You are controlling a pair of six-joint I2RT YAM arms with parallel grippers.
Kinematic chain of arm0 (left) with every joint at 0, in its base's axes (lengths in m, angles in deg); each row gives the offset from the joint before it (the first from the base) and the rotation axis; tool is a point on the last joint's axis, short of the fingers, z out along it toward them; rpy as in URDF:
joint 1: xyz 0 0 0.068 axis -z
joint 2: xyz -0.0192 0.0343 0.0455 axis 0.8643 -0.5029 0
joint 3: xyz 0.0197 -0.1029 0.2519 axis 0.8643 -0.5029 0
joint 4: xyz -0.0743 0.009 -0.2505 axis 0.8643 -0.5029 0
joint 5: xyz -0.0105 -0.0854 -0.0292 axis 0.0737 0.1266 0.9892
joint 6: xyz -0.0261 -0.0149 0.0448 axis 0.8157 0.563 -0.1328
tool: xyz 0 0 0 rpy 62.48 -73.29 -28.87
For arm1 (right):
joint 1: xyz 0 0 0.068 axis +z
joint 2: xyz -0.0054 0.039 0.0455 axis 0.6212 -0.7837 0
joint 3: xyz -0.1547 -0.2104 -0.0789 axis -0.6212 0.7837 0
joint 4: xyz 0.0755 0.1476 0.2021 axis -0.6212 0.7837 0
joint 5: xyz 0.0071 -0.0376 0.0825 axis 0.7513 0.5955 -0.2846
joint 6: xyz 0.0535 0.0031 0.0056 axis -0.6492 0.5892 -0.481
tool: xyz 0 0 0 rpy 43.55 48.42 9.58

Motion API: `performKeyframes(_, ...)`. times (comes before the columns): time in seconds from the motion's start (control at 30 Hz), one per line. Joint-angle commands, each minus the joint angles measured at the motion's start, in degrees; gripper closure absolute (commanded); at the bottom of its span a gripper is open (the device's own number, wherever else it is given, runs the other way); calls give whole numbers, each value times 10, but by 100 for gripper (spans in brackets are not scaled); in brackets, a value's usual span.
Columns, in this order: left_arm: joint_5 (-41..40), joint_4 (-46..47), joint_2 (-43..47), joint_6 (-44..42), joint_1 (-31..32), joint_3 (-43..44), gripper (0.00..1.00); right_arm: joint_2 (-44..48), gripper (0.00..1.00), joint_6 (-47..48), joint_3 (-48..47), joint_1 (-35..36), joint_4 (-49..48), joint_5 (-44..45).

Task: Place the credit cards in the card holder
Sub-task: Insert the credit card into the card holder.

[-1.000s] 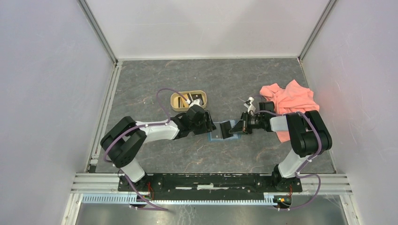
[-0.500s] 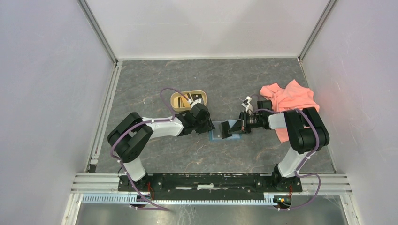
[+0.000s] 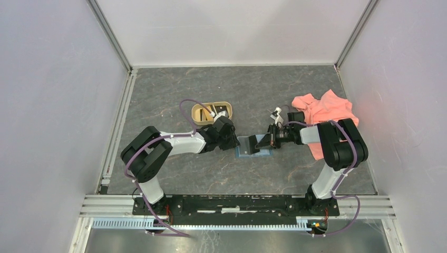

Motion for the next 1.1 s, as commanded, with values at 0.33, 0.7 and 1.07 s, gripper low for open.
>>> performKeyframes(0.33,61,72,-8,51,3,-55,63,-8,82,-20,15,33,-68,21)
performKeyframes(0.7,45,89,21,57,2,-71,61,25,63,136,-41,40,74,67)
performKeyframes(1.07,43,89,33,47,1,-70,61,46,52,272,-103,111,198,195)
